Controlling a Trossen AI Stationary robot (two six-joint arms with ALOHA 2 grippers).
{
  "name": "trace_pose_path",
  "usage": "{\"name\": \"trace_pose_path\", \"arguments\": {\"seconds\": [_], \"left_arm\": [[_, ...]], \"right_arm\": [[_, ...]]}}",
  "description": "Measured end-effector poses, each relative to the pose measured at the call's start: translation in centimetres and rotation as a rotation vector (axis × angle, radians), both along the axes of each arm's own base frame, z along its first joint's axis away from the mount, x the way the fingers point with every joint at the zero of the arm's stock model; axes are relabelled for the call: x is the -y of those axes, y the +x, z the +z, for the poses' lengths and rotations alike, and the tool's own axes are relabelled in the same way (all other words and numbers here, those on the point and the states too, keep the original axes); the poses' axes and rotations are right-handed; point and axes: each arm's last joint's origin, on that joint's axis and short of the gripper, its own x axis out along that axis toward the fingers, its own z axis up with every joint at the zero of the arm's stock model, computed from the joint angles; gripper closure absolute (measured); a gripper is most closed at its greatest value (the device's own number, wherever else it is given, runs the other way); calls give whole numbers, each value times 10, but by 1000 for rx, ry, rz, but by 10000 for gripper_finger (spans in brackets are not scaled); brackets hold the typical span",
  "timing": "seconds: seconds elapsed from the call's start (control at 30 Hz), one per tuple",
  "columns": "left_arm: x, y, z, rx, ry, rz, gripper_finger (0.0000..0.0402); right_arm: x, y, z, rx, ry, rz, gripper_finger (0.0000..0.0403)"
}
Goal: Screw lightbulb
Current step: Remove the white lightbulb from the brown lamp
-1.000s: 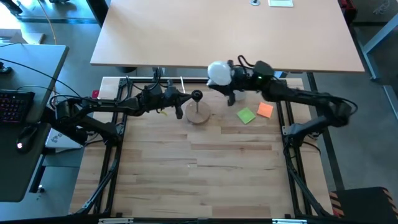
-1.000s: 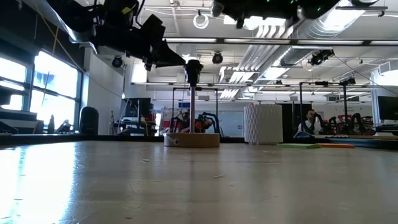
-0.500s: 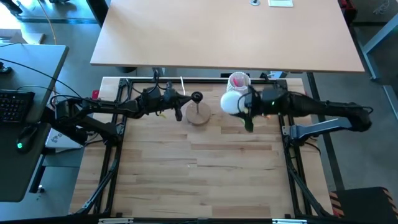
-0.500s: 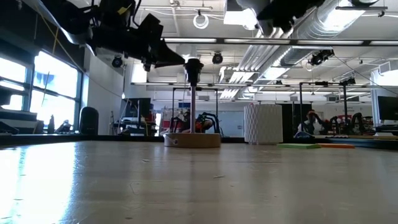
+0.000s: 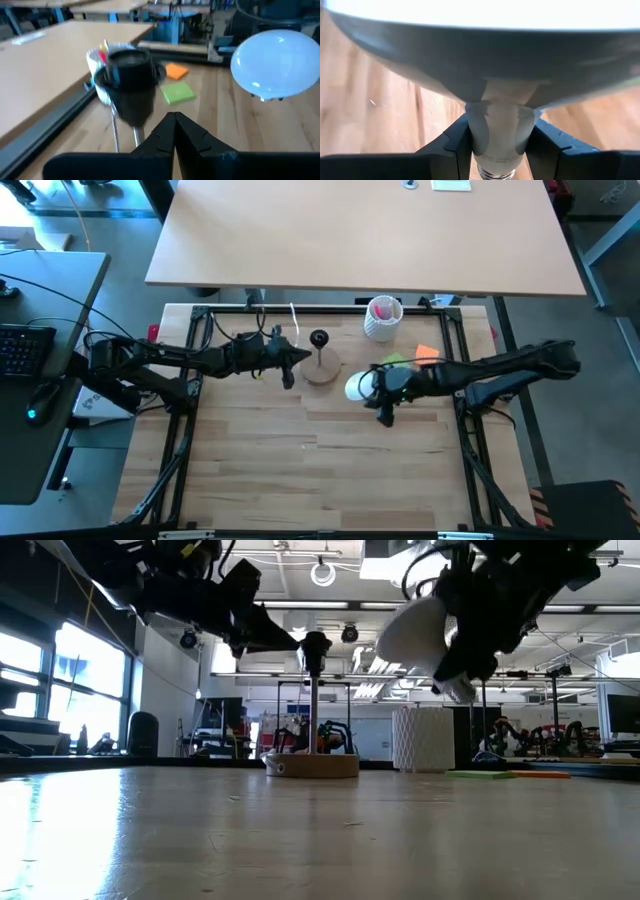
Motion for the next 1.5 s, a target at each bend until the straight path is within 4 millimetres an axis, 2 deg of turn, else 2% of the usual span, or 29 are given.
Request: {"name": "trace_pose_path", "arguments": {"seconds": [0.17,0.37,0.67,0.83,0.97,1.17,1.37,1.5], "left_arm": [[14,2,-5,-50,5,28,402],[33,3,-7,-77,9,49,402],[82,3,-10,-89,-68,-65,402],[112,-3,-15,-125,-80,-84,401],[129,-10,-18,-165,-50,-88,401],[142,-16,-20,-185,-2,-62,401],[146,-20,-22,-200,32,-24,401],[146,-21,-23,-213,38,-10,401]], "right_arm": [[-5,19,-29,-84,-2,10,271],[-6,44,-48,-80,4,48,271],[-14,87,-55,-67,7,57,271],[-24,109,-62,-95,22,30,271],[-31,124,-63,-137,21,-17,271],[-35,138,-73,-240,36,-52,271],[-35,140,-83,-279,41,-55,237],[-35,140,-82,-277,43,-54,232]]}}
